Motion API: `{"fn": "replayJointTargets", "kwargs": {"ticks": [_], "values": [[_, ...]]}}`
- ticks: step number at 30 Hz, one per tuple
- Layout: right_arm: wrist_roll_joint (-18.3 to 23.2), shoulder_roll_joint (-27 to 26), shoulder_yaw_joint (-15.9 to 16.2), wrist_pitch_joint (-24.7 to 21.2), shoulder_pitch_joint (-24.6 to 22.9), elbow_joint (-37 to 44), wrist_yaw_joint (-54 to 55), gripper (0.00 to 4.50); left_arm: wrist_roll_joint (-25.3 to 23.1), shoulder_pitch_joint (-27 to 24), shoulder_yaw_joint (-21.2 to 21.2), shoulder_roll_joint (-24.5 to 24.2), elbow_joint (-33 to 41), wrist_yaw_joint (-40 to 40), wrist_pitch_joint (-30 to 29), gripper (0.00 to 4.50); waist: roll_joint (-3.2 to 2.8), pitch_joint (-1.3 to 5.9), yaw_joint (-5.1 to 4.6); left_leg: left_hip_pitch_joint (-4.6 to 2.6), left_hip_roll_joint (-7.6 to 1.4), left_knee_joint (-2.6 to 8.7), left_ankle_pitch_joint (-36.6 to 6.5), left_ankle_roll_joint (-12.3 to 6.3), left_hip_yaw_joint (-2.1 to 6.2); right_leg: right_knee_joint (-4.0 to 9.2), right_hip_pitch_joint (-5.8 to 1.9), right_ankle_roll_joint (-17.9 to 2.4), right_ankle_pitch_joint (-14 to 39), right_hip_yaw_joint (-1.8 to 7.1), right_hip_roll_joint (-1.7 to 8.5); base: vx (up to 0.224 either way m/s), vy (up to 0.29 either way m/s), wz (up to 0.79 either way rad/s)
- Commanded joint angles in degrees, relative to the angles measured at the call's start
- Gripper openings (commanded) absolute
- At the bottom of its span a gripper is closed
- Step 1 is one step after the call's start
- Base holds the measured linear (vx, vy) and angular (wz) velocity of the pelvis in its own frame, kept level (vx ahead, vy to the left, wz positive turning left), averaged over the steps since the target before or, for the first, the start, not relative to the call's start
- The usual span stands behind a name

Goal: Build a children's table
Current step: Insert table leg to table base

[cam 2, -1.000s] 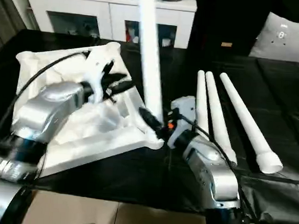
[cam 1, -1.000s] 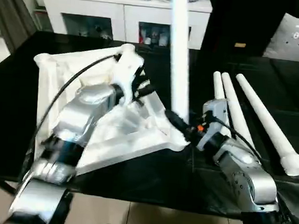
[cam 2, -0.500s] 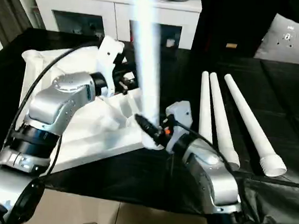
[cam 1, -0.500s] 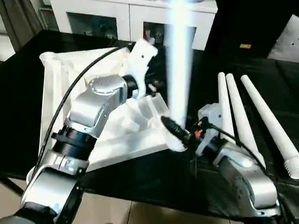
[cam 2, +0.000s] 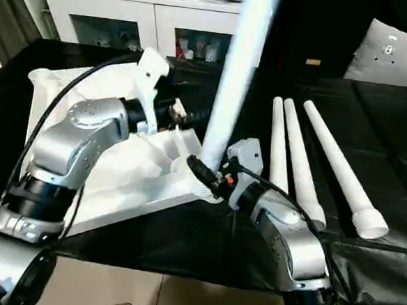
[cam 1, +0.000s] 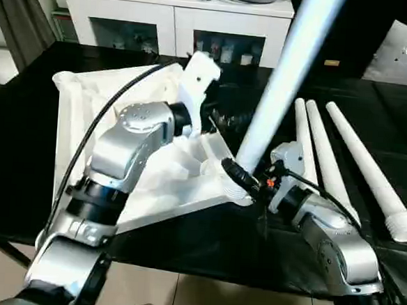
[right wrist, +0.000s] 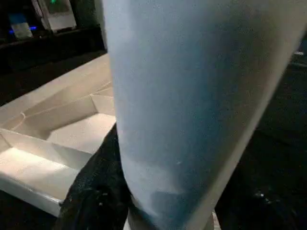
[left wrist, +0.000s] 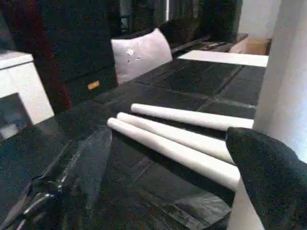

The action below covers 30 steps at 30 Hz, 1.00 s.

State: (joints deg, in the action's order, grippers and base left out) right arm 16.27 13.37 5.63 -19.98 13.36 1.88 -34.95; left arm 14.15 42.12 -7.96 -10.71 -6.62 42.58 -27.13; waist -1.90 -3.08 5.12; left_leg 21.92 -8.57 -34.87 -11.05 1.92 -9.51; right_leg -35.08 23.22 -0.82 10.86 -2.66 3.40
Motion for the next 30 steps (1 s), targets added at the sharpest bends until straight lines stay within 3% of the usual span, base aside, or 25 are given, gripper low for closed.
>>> {"fn": "replayJointTargets", "kwargs": {"ticks": [1,13,18,19,23,30], "values": [[-0.82,0.35,0.40,-0.59,0.12,-0.78,0.88,1.88,1.73,-0.12,-1.88,0.40,2.72,2.19,0.73,4.44,0.79,4.01,0.03,-0.55,-4.04,3.70,-4.70,-4.79,1.28,3.51,-3.52,-13.25,4.97,2.65,5.04,0.000,0.000,0.00],[-0.67,0.28,-0.54,-0.13,0.24,-1.09,1.17,1.88,0.05,-3.45,-0.29,-2.15,3.58,0.80,0.53,4.50,0.81,3.92,-0.19,-0.52,-3.98,3.83,-6.04,-3.98,1.28,3.74,-3.44,-12.25,7.41,2.68,4.94,0.000,0.000,0.00],[-0.23,0.29,-1.93,-0.09,0.33,-1.13,1.93,1.88,-1.49,-6.41,0.52,-4.91,2.70,-0.53,-0.02,4.50,0.59,3.96,-0.30,-0.61,-3.95,3.91,-6.27,-3.50,1.30,3.69,-3.32,-11.88,7.28,2.68,4.78,0.000,0.000,0.00],[0.02,0.41,-2.27,-0.29,0.33,-1.08,1.93,1.88,-1.66,-7.06,0.60,-5.49,2.53,-0.70,-0.48,4.50,0.24,4.03,-0.21,-0.72,-3.96,3.85,-6.31,-3.37,1.33,3.62,-3.25,-11.95,7.00,2.68,4.79,0.000,0.000,0.00],[2.28,2.16,-4.63,-1.95,0.21,-0.46,0.65,1.88,-2.94,-10.10,-1.19,-8.66,1.90,0.78,-2.11,4.50,0.13,3.97,-0.24,-0.78,-3.92,3.97,-7.08,-3.06,1.35,3.70,-3.32,-11.96,6.60,2.71,4.72,0.000,0.000,0.00],[5.13,5.16,-6.73,-3.85,0.10,0.26,-2.68,1.88,-3.78,-12.28,-3.36,-8.63,1.48,0.86,-1.79,4.50,0.16,4.02,-0.03,-0.68,-4.01,3.91,-7.09,-3.33,1.35,3.60,-3.44,-12.82,5.57,2.66,4.87,0.000,0.000,0.00]]}}
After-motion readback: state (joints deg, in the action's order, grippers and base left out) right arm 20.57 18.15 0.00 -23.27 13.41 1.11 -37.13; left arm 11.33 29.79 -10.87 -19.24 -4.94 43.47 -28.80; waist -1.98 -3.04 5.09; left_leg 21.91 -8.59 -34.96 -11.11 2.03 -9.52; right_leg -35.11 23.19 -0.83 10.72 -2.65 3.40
